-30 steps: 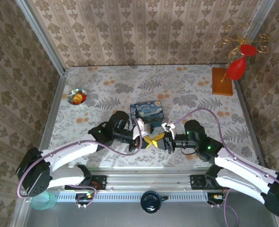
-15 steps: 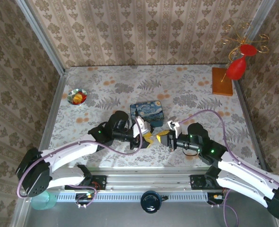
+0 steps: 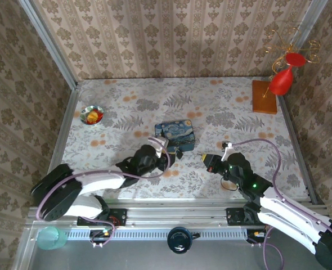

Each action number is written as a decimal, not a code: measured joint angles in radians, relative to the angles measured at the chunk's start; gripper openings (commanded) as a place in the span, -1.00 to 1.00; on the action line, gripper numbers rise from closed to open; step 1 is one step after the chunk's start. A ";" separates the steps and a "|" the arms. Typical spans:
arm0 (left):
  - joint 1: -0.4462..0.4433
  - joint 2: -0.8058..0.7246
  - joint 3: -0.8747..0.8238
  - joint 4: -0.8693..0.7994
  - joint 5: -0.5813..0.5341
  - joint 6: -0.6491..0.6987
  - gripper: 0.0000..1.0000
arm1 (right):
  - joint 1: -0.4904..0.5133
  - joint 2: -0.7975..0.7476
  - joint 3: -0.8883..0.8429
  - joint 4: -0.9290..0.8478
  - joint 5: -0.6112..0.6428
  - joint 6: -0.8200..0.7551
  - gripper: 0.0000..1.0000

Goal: Unlock a padlock with a key

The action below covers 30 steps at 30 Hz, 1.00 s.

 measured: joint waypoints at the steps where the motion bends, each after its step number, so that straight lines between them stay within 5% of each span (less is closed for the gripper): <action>1: -0.013 0.047 0.000 0.028 -0.024 -0.030 -0.02 | 0.000 0.000 -0.014 0.015 0.001 0.026 -1.00; 11: -0.060 0.394 0.066 0.286 -0.166 -0.217 -0.02 | 0.002 -0.016 -0.076 0.104 -0.005 0.178 -1.00; 17: -0.060 0.424 0.111 0.277 -0.209 -0.267 -0.10 | 0.008 -0.039 -0.090 0.110 -0.010 0.202 -1.00; 30: 0.010 0.454 0.172 0.251 -0.188 -0.309 -0.62 | 0.011 0.042 -0.090 0.132 -0.027 0.202 -1.00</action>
